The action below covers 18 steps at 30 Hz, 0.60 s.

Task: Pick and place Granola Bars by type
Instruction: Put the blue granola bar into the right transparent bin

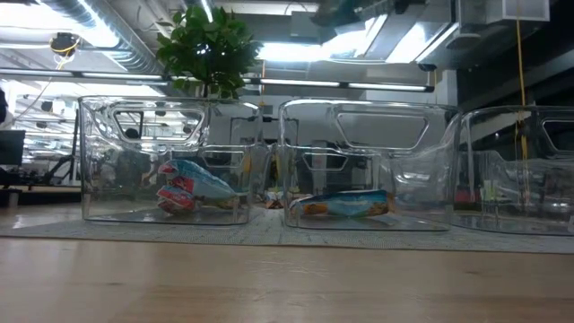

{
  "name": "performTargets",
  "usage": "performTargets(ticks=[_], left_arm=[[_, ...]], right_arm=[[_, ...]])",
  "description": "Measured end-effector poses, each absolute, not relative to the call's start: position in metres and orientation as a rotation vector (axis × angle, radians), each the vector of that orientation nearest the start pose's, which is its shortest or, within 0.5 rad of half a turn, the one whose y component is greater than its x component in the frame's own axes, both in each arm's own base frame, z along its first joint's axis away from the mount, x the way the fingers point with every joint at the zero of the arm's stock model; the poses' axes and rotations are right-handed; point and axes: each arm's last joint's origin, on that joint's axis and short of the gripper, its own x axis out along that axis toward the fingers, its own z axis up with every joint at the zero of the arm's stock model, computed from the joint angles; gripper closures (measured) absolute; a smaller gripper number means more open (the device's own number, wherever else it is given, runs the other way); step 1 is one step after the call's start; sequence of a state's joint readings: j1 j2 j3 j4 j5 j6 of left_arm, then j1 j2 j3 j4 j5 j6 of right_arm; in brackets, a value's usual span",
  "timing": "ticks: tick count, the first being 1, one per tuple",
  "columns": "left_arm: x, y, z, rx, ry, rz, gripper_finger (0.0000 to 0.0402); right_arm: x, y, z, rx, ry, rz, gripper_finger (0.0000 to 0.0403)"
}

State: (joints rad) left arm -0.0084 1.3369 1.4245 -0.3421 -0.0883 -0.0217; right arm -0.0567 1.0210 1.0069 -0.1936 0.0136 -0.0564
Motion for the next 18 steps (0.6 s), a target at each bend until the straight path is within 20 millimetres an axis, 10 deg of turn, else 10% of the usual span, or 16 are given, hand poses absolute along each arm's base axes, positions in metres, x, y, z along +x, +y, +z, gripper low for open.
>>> performTargets(ticks=[18], left_arm=[[0.29,-0.006,0.414,-0.021,0.286,0.088,0.0238]], right_arm=[[0.122,-0.009,0.372,0.141,0.34,-0.139,0.0337]])
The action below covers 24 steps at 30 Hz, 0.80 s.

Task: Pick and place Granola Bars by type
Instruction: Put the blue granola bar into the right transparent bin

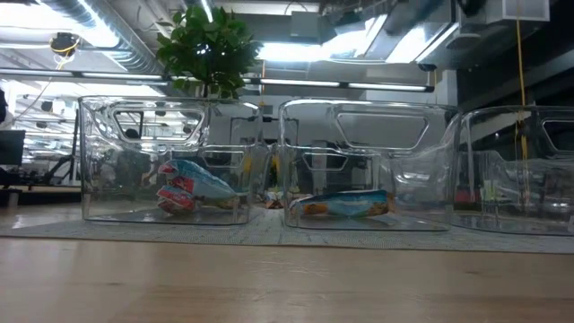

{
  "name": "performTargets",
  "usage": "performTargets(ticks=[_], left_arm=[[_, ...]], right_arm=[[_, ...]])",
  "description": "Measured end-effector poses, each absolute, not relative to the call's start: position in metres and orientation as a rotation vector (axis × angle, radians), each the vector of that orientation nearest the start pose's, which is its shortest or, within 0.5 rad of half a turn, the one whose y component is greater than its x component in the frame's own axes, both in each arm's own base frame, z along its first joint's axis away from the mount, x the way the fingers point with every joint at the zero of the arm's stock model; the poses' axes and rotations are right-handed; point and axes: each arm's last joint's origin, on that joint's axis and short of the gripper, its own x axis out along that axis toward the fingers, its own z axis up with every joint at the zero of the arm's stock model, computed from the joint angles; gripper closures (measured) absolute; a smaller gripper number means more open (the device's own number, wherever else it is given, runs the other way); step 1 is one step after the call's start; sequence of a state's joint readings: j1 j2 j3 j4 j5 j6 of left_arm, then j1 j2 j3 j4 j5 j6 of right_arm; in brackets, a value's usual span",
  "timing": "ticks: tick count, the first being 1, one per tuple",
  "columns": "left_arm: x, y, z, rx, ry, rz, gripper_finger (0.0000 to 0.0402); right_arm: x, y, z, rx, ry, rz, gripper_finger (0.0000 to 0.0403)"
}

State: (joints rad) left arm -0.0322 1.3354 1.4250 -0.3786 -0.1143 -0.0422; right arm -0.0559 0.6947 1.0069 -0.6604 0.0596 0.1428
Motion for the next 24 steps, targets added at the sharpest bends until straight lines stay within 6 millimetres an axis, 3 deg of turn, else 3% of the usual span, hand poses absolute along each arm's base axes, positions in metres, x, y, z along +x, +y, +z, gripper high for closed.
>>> performTargets(ticks=[5,11,17,24], left_arm=[[0.289,-0.006,0.414,-0.021,0.289,0.088,0.0238],[0.289,-0.005,0.411,-0.022,0.319,0.117,0.0238],[0.288,-0.005,0.41,-0.027,0.33,0.121,0.0238],[0.291,-0.005,0.408,-0.027,0.338,0.121,0.0238]], right_arm=[[0.113,-0.007,0.348,0.232,0.594,-0.18,0.0344],[0.115,-0.007,0.307,0.316,0.773,-0.247,0.0338],[0.123,-0.007,0.268,0.385,0.843,-0.262,0.0343],[0.129,-0.007,0.239,0.432,0.845,-0.264,0.0341]])
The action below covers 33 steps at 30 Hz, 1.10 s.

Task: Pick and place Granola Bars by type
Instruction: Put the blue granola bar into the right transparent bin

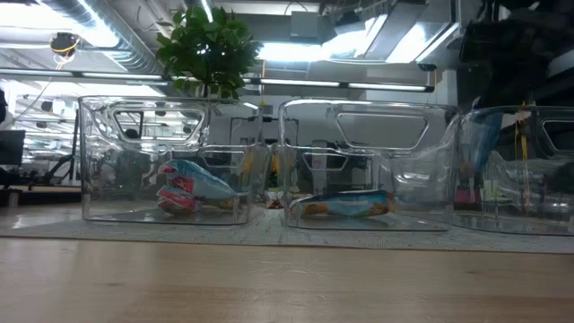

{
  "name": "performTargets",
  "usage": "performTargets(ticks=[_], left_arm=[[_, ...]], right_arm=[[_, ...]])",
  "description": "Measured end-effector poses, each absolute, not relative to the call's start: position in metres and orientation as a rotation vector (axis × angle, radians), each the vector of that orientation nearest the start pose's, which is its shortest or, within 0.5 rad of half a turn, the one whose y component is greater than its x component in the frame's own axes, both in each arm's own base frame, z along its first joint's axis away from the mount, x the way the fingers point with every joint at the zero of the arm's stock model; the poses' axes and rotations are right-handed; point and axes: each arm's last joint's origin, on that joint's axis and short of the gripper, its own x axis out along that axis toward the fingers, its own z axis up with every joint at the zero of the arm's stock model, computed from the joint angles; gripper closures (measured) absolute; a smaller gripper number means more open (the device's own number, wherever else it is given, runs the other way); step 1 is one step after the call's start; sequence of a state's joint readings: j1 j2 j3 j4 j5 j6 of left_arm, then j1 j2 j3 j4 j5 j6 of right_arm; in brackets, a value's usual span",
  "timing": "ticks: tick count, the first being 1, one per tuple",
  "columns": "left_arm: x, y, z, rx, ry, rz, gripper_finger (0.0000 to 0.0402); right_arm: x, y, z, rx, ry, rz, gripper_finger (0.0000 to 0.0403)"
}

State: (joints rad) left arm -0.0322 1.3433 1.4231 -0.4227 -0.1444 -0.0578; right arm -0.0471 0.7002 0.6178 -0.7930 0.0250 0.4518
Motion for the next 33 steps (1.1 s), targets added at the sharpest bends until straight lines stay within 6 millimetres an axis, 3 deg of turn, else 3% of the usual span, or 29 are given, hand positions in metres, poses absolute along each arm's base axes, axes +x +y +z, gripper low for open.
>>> performTargets(ticks=[10,26,33], left_arm=[[0.302,-0.006,0.398,-0.033,0.367,0.123,0.0238],[0.307,-0.006,0.394,-0.041,0.381,0.121,0.0238],[0.306,-0.006,0.394,-0.056,0.381,0.123,0.0238]], right_arm=[[0.132,-0.006,0.207,0.467,0.878,-0.271,0.035],[0.146,-0.004,0.194,0.573,0.982,-0.222,0.0309],[0.151,-0.002,0.191,0.601,1.007,-0.171,0.0266]])
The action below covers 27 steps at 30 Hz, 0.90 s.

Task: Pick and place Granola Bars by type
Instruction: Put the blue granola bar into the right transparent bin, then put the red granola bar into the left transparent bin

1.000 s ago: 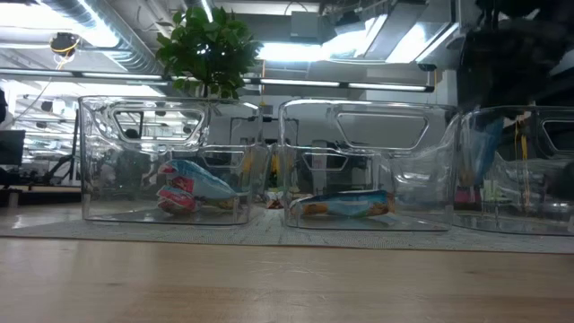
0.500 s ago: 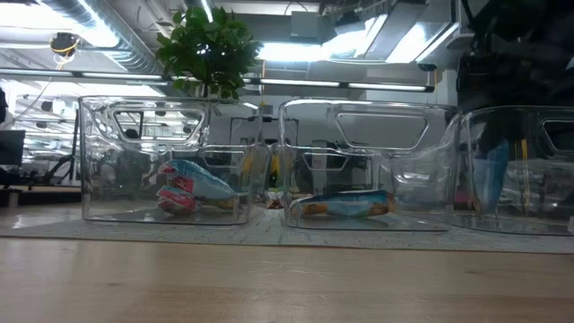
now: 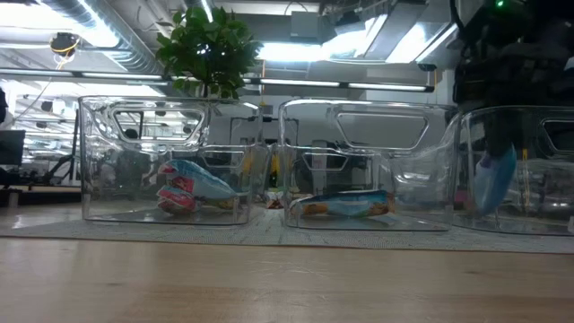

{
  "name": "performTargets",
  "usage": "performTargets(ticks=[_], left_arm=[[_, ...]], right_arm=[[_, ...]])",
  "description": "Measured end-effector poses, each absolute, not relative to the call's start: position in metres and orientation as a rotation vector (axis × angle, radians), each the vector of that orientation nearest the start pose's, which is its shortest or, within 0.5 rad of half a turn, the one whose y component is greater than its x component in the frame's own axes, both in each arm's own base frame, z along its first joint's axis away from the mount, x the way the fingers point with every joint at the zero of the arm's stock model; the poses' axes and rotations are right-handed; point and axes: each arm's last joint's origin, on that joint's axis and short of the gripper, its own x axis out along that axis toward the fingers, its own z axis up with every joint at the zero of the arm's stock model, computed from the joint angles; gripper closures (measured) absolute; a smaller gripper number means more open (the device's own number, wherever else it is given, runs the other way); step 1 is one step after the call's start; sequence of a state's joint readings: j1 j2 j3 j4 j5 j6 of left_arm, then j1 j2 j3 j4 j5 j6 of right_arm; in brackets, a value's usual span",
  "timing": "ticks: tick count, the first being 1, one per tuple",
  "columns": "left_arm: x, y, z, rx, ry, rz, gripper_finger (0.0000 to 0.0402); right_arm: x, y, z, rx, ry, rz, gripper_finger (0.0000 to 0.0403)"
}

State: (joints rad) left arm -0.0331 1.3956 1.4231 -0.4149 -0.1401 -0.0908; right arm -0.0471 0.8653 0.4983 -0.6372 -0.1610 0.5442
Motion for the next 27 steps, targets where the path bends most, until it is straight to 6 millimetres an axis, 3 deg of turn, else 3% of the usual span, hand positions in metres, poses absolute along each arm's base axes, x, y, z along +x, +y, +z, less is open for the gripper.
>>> performTargets(ticks=[13,21,27], left_arm=[[0.306,-0.008,0.394,-0.056,0.382,0.116,0.0238],[0.306,-0.008,0.393,-0.05,0.389,0.105,0.0238],[0.306,-0.009,0.393,-0.033,0.392,0.085,0.0238]], right_arm=[[0.154,0.0,0.194,0.704,1.013,-0.133,0.0155],[0.161,0.008,0.227,0.648,0.905,-0.047,0.0163],[0.167,0.031,0.262,0.49,0.855,0.259,0.0165]])
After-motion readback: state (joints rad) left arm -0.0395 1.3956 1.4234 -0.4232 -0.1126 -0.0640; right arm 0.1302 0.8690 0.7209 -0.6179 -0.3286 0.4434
